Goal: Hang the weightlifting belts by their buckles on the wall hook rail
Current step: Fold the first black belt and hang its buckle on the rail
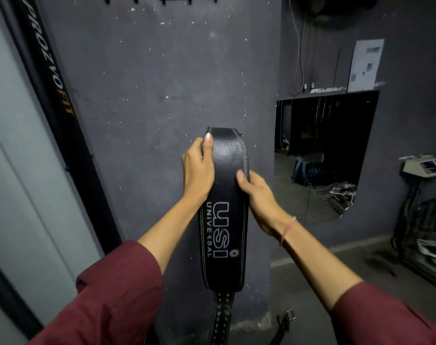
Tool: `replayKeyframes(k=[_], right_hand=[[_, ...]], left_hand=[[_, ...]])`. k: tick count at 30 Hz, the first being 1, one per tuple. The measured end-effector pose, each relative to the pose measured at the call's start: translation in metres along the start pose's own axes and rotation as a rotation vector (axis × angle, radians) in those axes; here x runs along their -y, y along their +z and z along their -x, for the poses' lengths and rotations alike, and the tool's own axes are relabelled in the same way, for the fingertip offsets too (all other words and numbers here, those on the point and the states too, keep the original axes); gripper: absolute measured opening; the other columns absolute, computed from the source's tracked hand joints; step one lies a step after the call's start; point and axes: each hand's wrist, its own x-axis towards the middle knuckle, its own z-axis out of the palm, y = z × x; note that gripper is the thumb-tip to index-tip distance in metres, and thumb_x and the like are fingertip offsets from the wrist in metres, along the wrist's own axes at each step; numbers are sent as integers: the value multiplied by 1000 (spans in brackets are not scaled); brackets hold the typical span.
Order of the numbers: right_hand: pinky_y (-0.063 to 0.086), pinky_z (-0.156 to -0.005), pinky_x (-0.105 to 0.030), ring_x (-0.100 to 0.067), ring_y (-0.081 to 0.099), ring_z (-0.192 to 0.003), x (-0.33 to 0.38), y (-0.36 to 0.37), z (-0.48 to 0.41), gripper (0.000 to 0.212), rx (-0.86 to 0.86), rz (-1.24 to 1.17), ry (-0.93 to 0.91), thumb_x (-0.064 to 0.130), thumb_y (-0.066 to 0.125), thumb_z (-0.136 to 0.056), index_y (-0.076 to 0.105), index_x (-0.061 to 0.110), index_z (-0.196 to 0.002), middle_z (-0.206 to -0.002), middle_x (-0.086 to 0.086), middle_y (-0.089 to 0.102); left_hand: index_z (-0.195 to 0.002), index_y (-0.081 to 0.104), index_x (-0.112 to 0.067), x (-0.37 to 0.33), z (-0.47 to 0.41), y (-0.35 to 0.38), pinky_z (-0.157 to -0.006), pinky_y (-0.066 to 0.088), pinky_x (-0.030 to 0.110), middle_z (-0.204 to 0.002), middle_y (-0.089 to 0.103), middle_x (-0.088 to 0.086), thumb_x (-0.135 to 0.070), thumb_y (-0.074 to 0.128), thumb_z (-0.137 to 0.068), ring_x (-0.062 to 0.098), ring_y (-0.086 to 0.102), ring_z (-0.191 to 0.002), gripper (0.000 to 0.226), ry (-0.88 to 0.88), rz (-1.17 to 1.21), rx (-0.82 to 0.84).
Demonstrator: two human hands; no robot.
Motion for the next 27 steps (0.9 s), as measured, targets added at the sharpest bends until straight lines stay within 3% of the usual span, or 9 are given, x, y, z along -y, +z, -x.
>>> replayKeyframes(k=[4,7,9,11,13,15,21,25,27], right_hand=[[56,-74,-32,-26,67,-85,56,7,-54,27,-72,4,-2,17,50,-104,64,-6,-105,-97,-20,69],[51,-62,-28,-19,62,-61,67,13,-70,23,-113,47,6,6,57,-98,61,3,-75,-71,-12,65],[53,-60,-25,-13,62,-60,60,16,-68,23,-109,56,-43,-2,54,-96,60,6,-76,-67,-4,66],[54,-63,-23,-10,63,-64,48,18,-62,19,-107,63,-121,-9,51,-95,61,4,-85,-69,1,68],[54,-69,-22,-9,65,-70,39,18,-55,19,-97,76,-177,-13,50,-93,61,4,-93,-78,-2,68],[52,-72,-19,-6,65,-74,36,17,-48,22,-83,121,-226,-14,51,-92,61,5,-95,-83,-2,68],[52,-81,-27,-16,63,-88,29,2,-25,21,-1,203,-200,-16,51,-90,62,0,-99,-92,-9,67],[44,-67,-29,-20,51,-75,14,-12,-18,7,25,203,-73,-5,55,-89,54,-11,-85,-79,-13,55],[33,-63,-32,-20,39,-70,8,-15,-19,30,21,227,-26,16,59,-90,47,-8,-76,-72,-11,43]], left_hand=[[-64,30,-17,-5,9,-3,-53,23,25,-60,27,-5,-31,49,-105,7,25,-56,47,36,14,-5],[-63,34,-15,3,14,-8,-53,27,25,-60,32,-4,-34,53,-102,5,28,-57,48,-13,17,-1],[-67,46,-5,10,12,-9,-59,39,29,-63,47,-3,-52,53,-96,9,42,-59,56,-179,71,87],[-84,69,-9,7,1,-7,-78,58,39,-83,74,2,-69,50,-87,21,70,-78,64,-461,205,210],[-112,72,-7,-3,-13,-7,-97,55,52,-110,75,17,-69,47,-91,31,71,-103,70,-670,454,356],[-116,69,-2,-14,-27,-12,-99,53,48,-114,72,21,-66,40,-96,31,70,-102,73,-764,614,447],[-94,62,5,-19,-66,-5,-63,54,41,-72,72,18,-47,38,-104,30,65,-75,58,-949,666,200],[-125,53,-11,-1,-67,11,-72,58,62,-117,68,25,-46,74,-79,40,71,-98,61,-959,657,55],[-128,54,-6,4,-67,17,-73,59,57,-121,66,29,-36,78,-68,41,71,-97,71,-910,655,40]])
